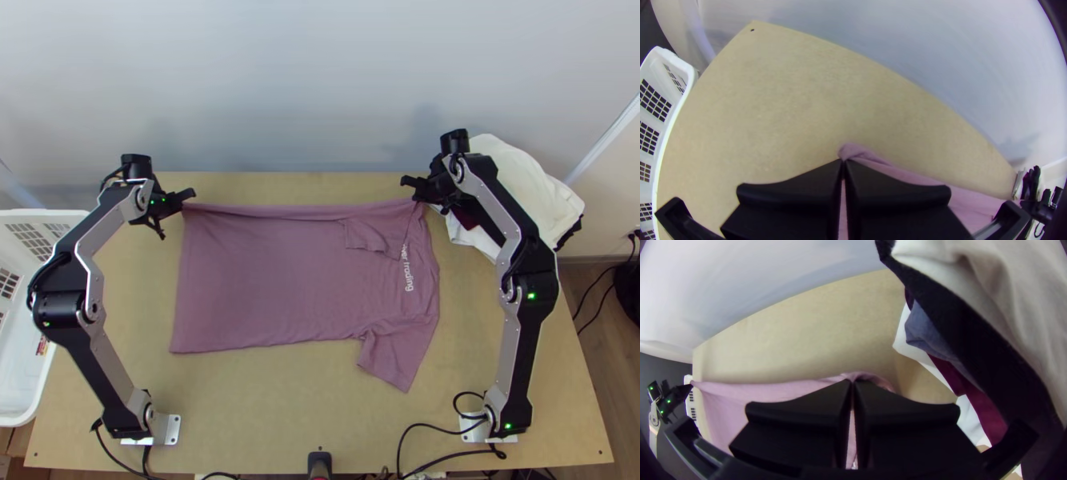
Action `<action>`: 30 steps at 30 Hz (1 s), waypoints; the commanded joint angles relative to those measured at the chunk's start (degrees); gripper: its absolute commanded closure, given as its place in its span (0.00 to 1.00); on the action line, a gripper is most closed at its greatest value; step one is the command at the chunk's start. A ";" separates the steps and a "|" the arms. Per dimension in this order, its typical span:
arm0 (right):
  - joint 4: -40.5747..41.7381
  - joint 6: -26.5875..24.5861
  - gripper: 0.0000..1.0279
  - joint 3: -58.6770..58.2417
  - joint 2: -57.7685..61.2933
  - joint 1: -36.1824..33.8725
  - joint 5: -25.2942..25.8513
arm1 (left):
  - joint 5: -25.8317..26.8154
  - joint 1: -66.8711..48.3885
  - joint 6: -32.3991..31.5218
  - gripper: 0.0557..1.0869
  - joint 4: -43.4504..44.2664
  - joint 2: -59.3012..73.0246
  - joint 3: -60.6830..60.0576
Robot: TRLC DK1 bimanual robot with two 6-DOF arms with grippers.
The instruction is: Fold the t-shirt
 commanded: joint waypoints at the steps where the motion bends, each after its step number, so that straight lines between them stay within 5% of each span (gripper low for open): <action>1: -0.74 -0.81 0.97 -2.68 -4.92 -0.65 0.04 | 0.28 1.40 -0.10 0.96 -0.11 -4.81 -3.07; 30: 7.17 -3.09 0.97 -33.88 -25.75 0.23 0.13 | 4.33 2.02 -0.10 0.96 6.66 -23.71 -27.60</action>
